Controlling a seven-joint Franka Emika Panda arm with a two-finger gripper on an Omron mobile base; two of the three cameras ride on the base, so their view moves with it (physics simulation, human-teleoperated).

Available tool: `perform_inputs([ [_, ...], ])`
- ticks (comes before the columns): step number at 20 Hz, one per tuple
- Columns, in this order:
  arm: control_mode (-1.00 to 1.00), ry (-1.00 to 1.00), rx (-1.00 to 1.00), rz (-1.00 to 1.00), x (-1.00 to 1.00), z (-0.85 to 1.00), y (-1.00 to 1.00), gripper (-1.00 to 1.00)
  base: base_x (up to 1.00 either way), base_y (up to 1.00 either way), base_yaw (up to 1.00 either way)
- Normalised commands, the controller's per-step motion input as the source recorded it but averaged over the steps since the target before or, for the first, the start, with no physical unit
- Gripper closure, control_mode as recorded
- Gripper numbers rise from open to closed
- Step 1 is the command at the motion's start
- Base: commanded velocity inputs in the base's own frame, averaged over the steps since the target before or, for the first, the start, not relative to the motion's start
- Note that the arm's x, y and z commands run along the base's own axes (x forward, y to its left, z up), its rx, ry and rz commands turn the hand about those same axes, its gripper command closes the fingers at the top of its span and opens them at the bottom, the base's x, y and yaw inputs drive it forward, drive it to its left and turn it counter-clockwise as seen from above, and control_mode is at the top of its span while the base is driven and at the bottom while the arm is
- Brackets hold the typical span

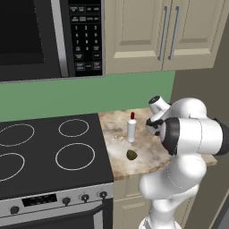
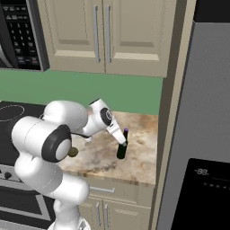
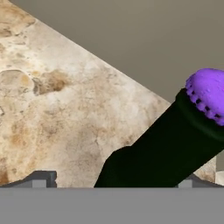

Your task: Place the beer and liquor on the top shelf of the fridge to keep them out of children's reach, and place the kiwi on lower shelves for easy access.

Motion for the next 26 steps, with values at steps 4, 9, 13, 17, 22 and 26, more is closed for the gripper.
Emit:
perform_inputs([
  [4, -1.0, -0.07, 0.0, 0.0, -0.01, -0.2, 0.0, -1.0, 0.0, 0.0, 0.0],
  [9, -1.0, -0.16, -0.02, 0.0, -0.1, -0.2, 0.0, -1.0, 0.0, 0.0, 0.0],
  [13, -1.0, -0.22, -0.05, 0.0, -0.14, -0.22, 0.0, -1.0, 0.0, 0.0, 0.0],
  [17, -1.0, -0.2, -0.06, 0.0, -0.09, -0.23, 0.0, -1.0, 0.0, 0.0, 0.0],
  [22, -1.0, -0.12, -0.04, 0.0, 0.0, -0.24, 0.0, -1.0, 0.0, 0.0, 0.0],
  [26, -1.0, -0.07, -0.03, 0.0, 0.0, -0.24, 0.0, 1.0, 0.0, 0.0, 0.0],
])
